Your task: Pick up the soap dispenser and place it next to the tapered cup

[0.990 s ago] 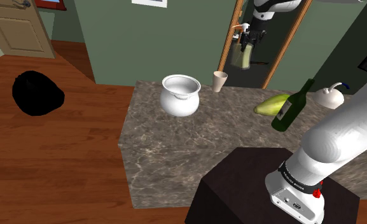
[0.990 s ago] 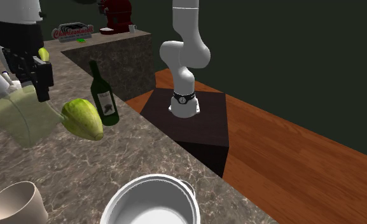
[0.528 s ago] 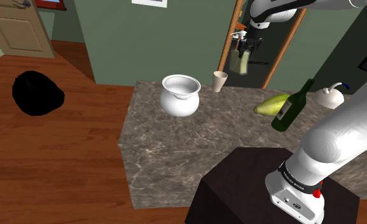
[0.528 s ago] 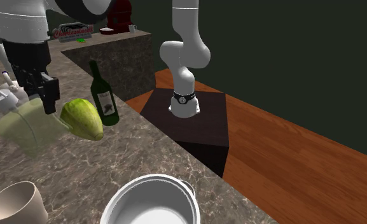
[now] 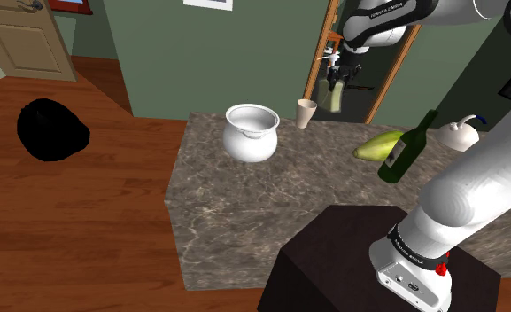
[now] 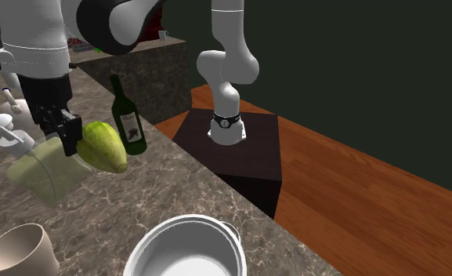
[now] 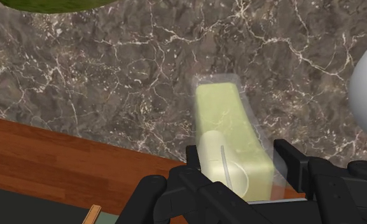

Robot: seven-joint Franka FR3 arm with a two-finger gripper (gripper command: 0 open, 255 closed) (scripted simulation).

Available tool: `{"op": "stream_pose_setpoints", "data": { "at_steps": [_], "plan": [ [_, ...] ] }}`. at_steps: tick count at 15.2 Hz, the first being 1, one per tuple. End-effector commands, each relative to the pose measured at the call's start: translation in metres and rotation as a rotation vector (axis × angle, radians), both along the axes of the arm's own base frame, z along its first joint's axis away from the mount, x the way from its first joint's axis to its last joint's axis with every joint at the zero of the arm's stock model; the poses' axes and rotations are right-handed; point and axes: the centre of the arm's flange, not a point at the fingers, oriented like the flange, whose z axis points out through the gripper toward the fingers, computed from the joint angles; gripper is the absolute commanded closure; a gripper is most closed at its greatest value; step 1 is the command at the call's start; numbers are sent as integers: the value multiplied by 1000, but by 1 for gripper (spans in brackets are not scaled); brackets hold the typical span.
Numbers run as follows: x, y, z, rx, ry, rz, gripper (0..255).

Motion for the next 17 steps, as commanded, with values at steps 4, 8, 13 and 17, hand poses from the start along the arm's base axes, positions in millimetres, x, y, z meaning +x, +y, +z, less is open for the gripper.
{"op": "stream_pose_setpoints", "data": {
  "at_steps": [4, 8, 13, 17],
  "plan": [
    [0, 0, -25, 0, -1, 0, 255],
    [0, 0, -46, 0, -1, 0, 255],
    [0, 0, -73, 0, -1, 0, 255],
    [0, 0, -94, 0, -1, 0, 255]
  ]
}}
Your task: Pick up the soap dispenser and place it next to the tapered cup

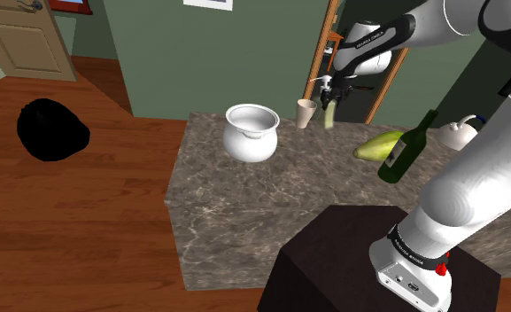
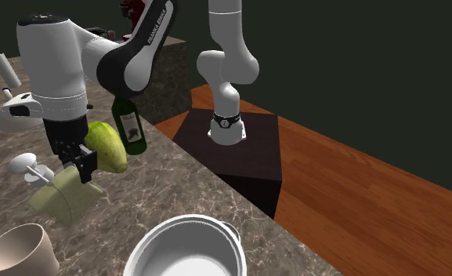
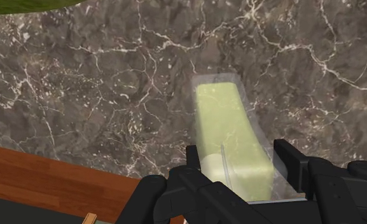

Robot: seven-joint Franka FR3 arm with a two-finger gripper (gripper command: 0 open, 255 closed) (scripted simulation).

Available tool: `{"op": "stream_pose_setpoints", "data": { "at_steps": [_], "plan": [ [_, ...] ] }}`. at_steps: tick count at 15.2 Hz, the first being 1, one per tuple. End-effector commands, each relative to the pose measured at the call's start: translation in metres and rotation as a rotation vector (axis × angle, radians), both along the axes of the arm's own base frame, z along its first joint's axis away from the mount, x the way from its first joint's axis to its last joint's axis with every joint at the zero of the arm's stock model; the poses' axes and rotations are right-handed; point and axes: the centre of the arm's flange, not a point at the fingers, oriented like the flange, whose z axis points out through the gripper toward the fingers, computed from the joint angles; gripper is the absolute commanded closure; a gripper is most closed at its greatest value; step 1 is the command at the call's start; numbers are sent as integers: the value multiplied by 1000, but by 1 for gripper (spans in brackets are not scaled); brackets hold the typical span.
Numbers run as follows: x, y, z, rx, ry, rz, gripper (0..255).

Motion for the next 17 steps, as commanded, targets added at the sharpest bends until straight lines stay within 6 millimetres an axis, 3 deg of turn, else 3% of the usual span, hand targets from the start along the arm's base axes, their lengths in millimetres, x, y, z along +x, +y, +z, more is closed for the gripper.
{"op": "stream_pose_setpoints", "data": {
  "at_steps": [1, 14, 17],
  "plan": [
    [0, 0, -12, -1, -1, 0, 255],
    [0, 0, -82, -1, -1, 0, 255],
    [0, 0, -82, -1, -1, 0, 255]
  ]
}}
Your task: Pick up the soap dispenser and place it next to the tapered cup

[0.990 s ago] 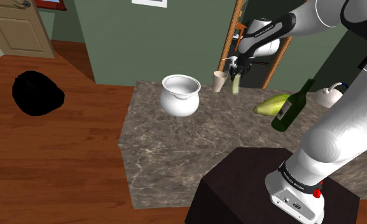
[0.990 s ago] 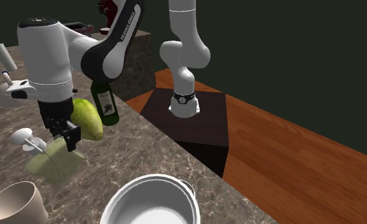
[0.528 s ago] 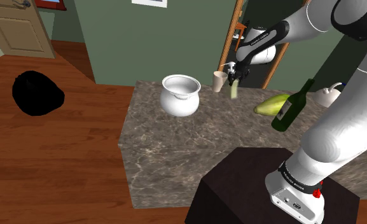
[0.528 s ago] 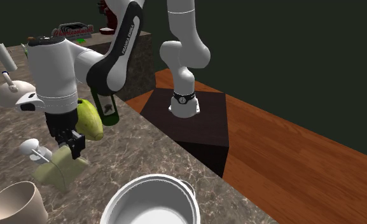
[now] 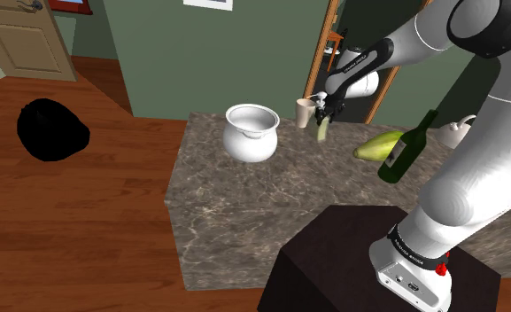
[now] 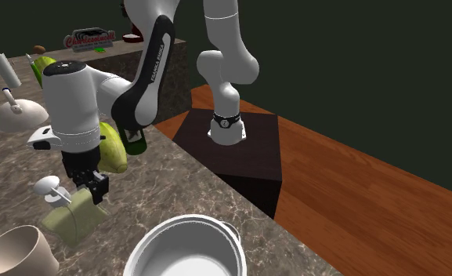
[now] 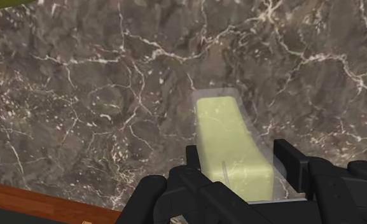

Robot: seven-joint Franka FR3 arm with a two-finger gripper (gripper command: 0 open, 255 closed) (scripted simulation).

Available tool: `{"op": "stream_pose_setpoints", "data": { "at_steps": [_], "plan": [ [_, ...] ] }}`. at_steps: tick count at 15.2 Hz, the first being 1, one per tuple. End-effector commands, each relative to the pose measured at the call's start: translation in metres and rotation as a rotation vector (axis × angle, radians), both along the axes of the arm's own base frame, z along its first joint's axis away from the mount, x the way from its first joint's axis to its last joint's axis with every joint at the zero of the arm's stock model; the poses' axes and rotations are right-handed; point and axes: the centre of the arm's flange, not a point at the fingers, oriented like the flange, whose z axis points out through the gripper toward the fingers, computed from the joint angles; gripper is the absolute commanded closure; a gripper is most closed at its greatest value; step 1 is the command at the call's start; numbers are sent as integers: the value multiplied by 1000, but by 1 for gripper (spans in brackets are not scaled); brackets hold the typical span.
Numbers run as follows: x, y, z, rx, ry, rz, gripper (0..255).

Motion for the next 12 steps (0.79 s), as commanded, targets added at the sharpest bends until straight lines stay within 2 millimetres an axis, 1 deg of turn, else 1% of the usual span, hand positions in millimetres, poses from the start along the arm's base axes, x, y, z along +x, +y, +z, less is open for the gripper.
{"op": "stream_pose_setpoints", "data": {
  "at_steps": [1, 5, 6, 11, 12],
  "plan": [
    [0, 0, 0, 0, -1, 0, 255],
    [0, 0, 0, 0, -1, 0, 255],
    [0, 0, 0, 0, -1, 0, 0],
    [0, 0, 0, 0, -1, 0, 0],
    [-2, 2, 12, 0, -1, 0, 0]
  ]
}}
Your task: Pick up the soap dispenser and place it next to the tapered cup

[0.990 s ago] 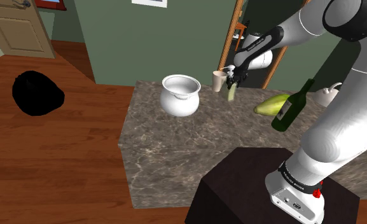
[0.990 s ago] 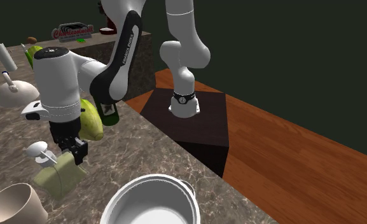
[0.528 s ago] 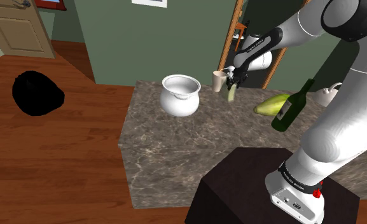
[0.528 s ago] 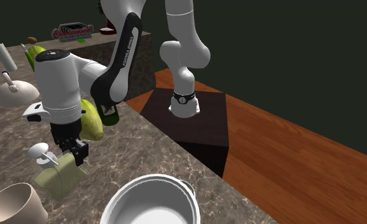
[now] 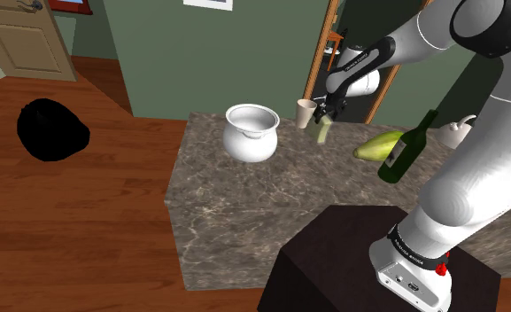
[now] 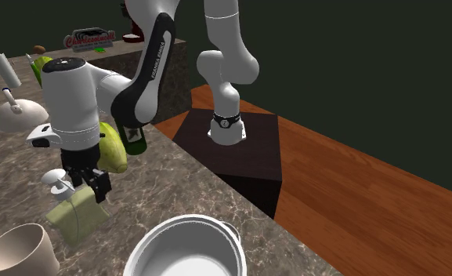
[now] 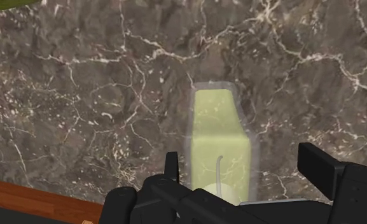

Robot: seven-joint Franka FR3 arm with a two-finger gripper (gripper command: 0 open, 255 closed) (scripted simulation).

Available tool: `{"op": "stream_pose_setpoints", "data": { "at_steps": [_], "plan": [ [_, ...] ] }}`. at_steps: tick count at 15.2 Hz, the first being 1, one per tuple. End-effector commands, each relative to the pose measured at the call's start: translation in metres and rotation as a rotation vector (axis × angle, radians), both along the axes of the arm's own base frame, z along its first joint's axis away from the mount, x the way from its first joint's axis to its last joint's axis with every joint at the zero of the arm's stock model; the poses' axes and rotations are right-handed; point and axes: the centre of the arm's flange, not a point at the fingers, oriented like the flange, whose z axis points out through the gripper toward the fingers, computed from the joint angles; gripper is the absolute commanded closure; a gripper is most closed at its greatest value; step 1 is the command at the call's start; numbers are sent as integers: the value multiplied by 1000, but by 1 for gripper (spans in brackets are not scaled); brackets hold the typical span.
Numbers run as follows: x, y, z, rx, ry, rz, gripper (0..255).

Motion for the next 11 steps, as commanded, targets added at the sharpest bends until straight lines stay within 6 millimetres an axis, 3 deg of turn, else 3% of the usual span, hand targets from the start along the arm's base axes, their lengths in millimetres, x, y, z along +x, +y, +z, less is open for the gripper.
{"op": "stream_pose_setpoints", "data": {
  "at_steps": [1, 3, 11],
  "plan": [
    [-3, 3, 19, 0, 0, 0, 0],
    [-6, 7, 42, 0, 0, 0, 0],
    [-6, 7, 42, 0, 0, 0, 0]
  ]
}}
